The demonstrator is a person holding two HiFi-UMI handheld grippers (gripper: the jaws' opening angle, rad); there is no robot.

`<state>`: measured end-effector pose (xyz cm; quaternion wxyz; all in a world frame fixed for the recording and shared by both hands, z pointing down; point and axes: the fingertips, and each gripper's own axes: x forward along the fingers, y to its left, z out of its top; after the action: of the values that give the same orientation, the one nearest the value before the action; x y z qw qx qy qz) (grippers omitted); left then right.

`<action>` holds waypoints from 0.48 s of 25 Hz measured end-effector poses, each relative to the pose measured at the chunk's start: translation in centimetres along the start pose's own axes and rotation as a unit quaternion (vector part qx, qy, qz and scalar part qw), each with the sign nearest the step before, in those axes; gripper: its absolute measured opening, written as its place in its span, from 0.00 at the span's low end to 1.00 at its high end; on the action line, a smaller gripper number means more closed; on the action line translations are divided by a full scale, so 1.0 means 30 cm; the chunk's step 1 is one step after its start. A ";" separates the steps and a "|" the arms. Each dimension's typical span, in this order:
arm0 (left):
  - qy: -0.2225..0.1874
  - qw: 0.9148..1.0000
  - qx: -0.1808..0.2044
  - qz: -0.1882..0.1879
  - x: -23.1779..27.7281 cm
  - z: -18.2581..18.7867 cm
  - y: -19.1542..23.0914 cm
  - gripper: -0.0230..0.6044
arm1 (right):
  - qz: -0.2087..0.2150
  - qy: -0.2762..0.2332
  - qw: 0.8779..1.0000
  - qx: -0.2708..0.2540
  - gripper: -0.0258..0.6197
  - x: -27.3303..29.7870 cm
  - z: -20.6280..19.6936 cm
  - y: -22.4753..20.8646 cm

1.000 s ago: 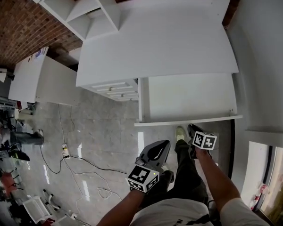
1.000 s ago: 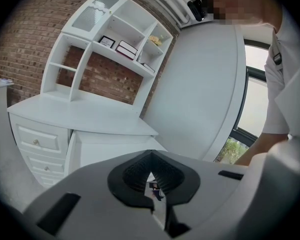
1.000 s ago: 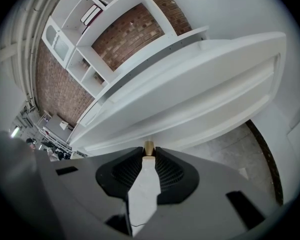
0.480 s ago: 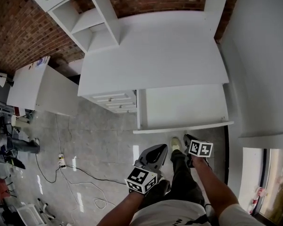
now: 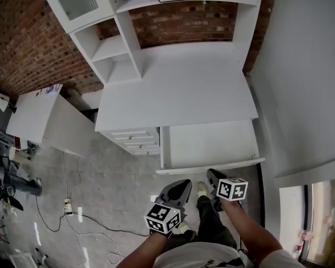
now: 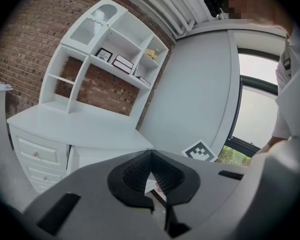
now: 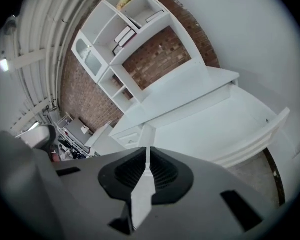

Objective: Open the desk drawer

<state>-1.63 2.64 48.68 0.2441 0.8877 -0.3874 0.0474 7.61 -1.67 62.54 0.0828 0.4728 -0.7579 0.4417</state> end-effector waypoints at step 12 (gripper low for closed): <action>-0.039 0.999 -0.004 0.002 -0.099 0.233 -0.029 0.06 | 0.074 -0.087 0.988 -0.103 0.09 -0.207 0.295 0.421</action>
<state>-3.80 1.84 41.39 0.2326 0.8872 -0.3983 0.0120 3.58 -2.24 46.44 0.0318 0.4413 -0.8365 0.3232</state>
